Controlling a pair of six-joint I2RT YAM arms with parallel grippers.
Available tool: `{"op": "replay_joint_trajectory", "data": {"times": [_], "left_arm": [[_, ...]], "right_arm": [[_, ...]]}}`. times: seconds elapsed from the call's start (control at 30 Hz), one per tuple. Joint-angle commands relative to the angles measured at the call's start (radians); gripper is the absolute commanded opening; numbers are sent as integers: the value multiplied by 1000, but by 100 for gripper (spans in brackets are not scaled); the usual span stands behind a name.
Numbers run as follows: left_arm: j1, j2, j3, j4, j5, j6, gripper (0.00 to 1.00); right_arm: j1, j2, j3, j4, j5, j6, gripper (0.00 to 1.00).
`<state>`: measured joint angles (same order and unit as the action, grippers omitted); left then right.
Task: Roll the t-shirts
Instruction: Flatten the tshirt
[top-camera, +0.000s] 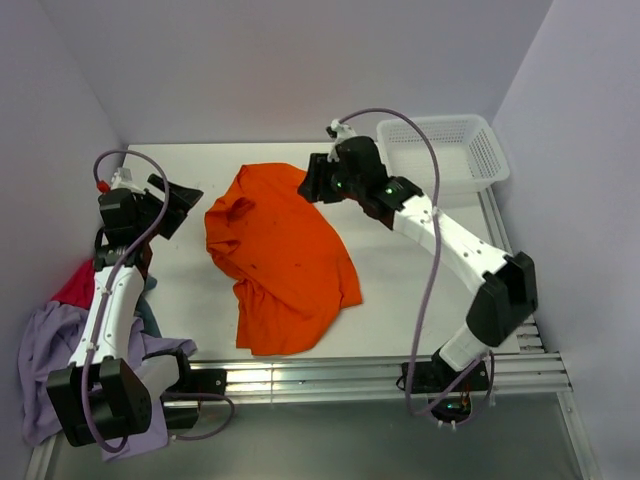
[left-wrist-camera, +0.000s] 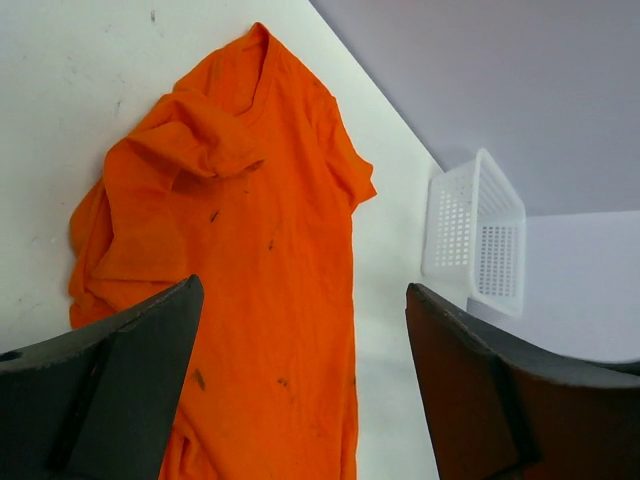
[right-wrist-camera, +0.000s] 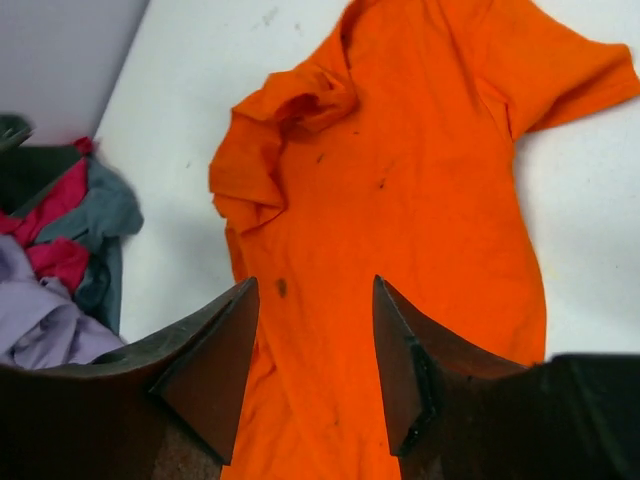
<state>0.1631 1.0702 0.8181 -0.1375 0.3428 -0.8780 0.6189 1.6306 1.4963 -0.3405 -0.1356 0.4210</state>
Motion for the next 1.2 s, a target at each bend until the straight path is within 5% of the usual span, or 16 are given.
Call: {"op": "replay_joint_trajectory", "data": {"times": [0.0,0.4,0.83,0.9,1.0,1.03,1.17], "left_arm": [[6,-13,47,-30,18,80,88],[-77,143,-48,61,-19,53,82],[-154,415,1,114,-85,85,77],[-152,448,4,128,-79,86,68],[-186,455,21,107,-149,120,49],[-189,450,23,96,-200,125,46],[-189,415,29,82,-235,139,34]], "right_arm": [[51,-86,-158,109,33,-30,55],[516,-32,-311,40,283,53,51],[728,179,-347,35,277,174,59],[729,187,-361,21,294,179,55],[726,164,-399,-14,353,189,7],[723,157,-410,-35,381,194,0],[676,51,-551,-69,444,216,0]]}}
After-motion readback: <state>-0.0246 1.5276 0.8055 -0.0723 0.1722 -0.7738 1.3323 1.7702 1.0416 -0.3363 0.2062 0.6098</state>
